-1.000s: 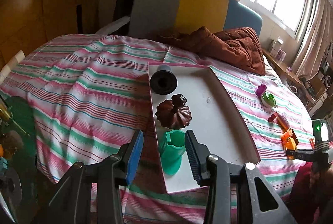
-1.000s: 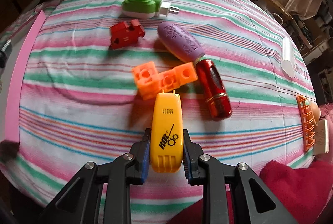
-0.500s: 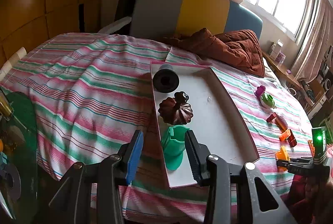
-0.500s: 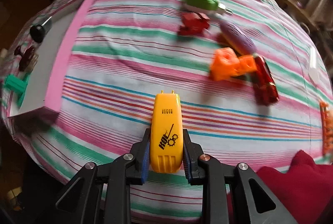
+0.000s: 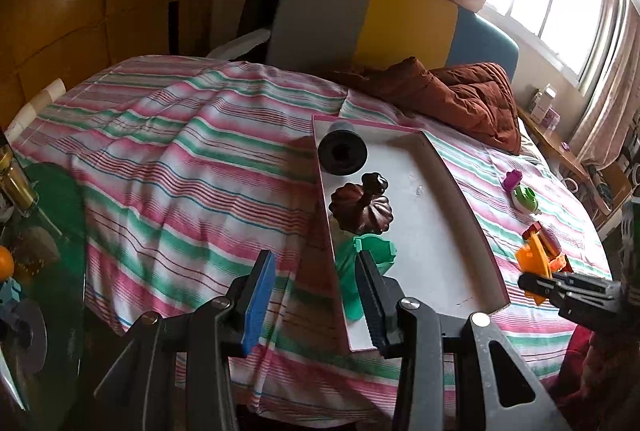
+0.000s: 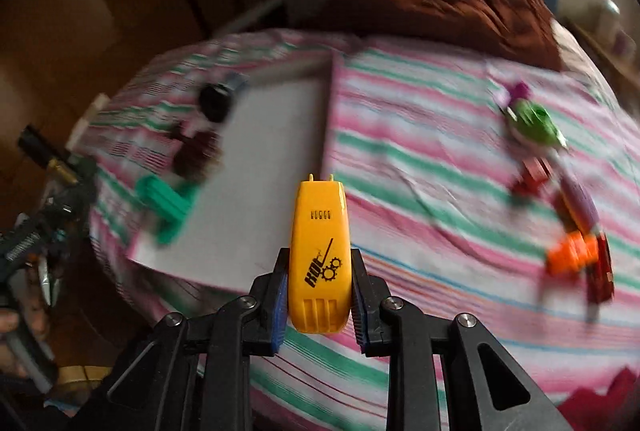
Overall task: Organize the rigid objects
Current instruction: 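Carry the yellow block to the tray and release it with the right gripper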
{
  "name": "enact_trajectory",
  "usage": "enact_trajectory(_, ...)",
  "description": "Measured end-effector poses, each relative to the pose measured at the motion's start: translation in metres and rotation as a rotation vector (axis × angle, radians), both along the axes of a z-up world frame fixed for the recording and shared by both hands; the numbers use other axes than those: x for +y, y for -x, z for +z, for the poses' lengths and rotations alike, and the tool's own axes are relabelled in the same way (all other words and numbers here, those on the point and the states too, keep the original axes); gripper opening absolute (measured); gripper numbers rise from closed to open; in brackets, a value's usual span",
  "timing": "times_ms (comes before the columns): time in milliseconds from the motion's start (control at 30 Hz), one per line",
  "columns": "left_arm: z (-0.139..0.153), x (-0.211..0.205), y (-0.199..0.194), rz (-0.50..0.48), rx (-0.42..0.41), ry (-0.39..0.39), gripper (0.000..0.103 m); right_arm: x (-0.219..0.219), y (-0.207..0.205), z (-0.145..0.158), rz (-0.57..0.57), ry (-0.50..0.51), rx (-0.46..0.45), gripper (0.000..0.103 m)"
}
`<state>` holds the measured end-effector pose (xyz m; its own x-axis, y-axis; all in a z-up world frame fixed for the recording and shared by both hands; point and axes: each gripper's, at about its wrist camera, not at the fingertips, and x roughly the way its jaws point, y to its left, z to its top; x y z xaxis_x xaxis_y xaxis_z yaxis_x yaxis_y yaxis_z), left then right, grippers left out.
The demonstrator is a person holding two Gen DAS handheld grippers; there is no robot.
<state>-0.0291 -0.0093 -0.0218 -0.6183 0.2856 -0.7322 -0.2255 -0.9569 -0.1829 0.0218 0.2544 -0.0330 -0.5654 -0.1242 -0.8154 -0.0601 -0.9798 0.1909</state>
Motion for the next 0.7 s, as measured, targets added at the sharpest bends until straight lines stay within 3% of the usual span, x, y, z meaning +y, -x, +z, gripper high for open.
enact_trajectory(200, 0.005, -0.001, -0.002, 0.005, 0.016, 0.01, 0.042, -0.046, 0.035, 0.004, 0.108, -0.006, 0.008, 0.026)
enact_trajectory(467, 0.004, -0.006, -0.003, 0.022, 0.013, 0.026, 0.042, -0.092, 0.068, -0.03, 0.154, -0.021, -0.084, 0.027)
enact_trajectory(700, 0.004, -0.009, -0.004, 0.026, 0.012, 0.036, 0.042, -0.111, 0.074, -0.051, 0.188, -0.01, -0.13, 0.028)
